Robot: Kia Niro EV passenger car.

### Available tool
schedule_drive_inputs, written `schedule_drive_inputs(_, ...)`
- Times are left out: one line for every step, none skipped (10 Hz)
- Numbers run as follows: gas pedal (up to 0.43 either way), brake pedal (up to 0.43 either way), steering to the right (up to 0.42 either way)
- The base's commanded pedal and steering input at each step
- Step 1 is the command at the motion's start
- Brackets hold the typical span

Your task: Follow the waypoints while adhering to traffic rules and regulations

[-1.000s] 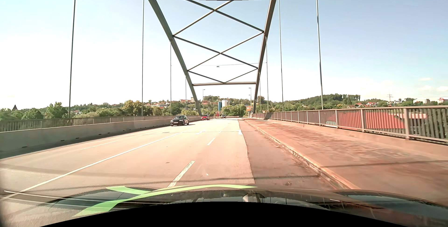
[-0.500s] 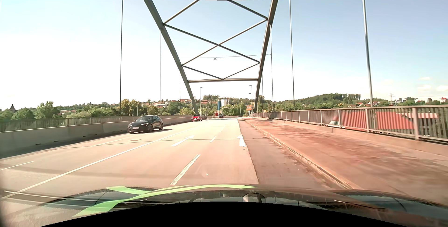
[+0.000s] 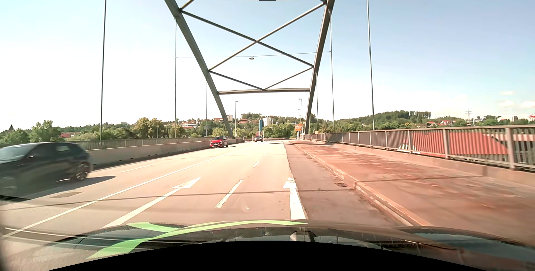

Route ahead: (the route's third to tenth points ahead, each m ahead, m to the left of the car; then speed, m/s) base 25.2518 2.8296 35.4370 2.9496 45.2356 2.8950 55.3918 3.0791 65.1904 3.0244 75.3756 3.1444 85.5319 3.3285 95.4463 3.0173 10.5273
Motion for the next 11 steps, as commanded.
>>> schedule_drive_inputs(0.157, 0.0, -0.001)
schedule_drive_inputs(0.157, 0.0, -0.001)
schedule_drive_inputs(0.169, 0.0, -0.001)
schedule_drive_inputs(0.157, 0.0, -0.001)
schedule_drive_inputs(0.157, 0.0, -0.001)
schedule_drive_inputs(0.15, 0.0, -0.001)
schedule_drive_inputs(0.15, 0.0, -0.001)
schedule_drive_inputs(0.15, 0.0, -0.001)
schedule_drive_inputs(0.15, 0.0, -0.001)
schedule_drive_inputs(0.157, 0.0, -0.001)
schedule_drive_inputs(0.157, 0.0, -0.001)
